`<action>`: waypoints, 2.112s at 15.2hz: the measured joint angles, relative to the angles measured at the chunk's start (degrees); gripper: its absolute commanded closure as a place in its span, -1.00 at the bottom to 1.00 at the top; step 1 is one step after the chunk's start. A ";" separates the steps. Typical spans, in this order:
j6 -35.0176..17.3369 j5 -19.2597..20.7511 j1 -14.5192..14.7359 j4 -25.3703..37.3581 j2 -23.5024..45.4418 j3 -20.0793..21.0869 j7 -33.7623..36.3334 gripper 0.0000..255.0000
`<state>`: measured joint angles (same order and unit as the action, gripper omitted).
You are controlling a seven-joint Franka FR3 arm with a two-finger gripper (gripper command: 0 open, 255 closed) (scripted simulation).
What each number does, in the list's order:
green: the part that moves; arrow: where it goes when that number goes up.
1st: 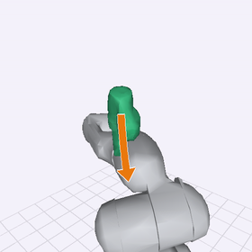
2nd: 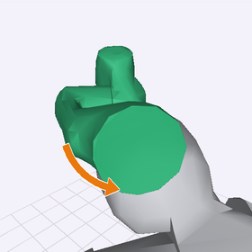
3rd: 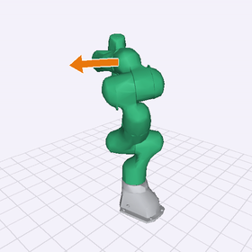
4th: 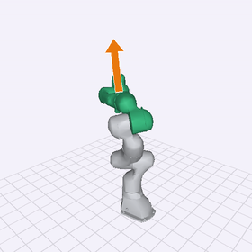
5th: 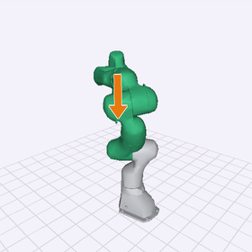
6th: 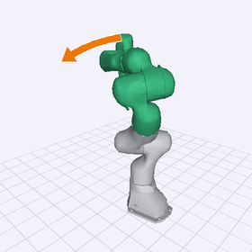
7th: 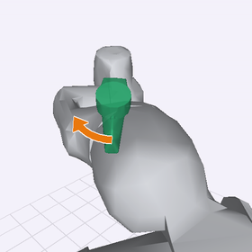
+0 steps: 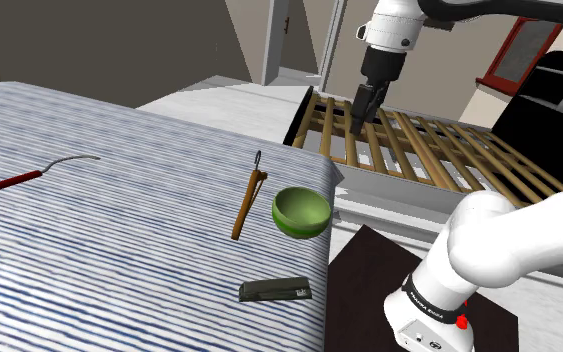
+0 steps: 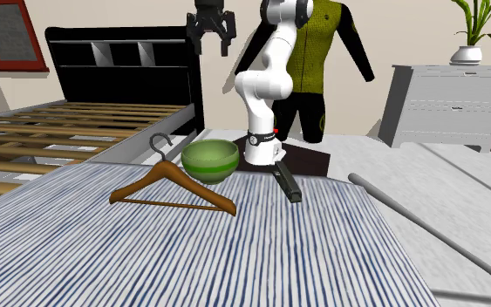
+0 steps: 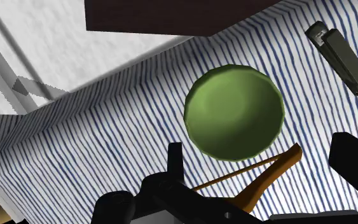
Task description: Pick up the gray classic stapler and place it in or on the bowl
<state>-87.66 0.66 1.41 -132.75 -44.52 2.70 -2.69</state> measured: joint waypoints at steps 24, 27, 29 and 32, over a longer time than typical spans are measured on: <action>-40.62 -10.52 17.37 -25.05 12.49 13.51 -7.32 -1.00; -47.05 -11.25 19.27 -25.85 17.59 15.63 -8.32 -1.00; -50.86 -11.68 20.61 -26.40 20.52 17.11 -8.77 -1.00; -56.62 -11.80 22.00 -26.97 25.28 19.34 -8.76 -1.00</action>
<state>-144.28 -11.14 23.41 -159.72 -19.24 22.04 -11.45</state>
